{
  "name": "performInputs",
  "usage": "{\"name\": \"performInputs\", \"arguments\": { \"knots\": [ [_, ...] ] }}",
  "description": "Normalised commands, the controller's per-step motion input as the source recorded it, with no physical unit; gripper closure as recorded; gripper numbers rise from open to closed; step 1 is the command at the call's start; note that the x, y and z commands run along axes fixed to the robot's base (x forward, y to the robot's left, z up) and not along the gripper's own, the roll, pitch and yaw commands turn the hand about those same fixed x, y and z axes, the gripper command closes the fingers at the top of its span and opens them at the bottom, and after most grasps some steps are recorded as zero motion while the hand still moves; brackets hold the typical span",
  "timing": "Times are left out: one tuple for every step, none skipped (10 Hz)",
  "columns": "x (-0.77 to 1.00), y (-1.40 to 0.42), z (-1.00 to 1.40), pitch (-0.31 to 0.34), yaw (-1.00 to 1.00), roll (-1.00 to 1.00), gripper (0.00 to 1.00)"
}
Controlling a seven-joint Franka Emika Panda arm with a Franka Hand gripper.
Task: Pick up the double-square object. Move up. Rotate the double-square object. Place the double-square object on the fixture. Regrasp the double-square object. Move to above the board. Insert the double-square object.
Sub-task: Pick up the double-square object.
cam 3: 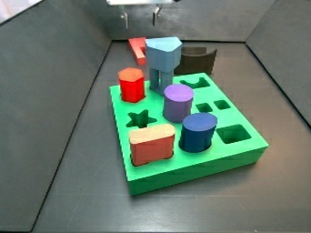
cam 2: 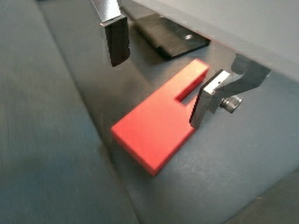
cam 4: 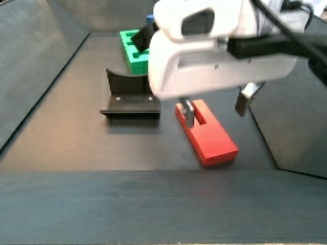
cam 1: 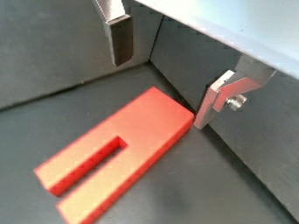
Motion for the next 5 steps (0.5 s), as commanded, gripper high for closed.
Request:
{"name": "performInputs", "arguments": {
  "knots": [
    [-0.05,0.1,-0.6,-0.109,0.0,-0.27,0.0],
    [-0.05,0.06,-0.57,-0.116,0.0,-0.28,0.0],
    [-0.04,0.03,-0.53,-0.124,0.0,-0.3,0.0],
    [-0.05,0.03,-0.52,-0.124,0.0,-0.3,0.0],
    [-0.05,0.05,-0.52,-0.131,0.01,-0.29,0.0]
  ]
}}
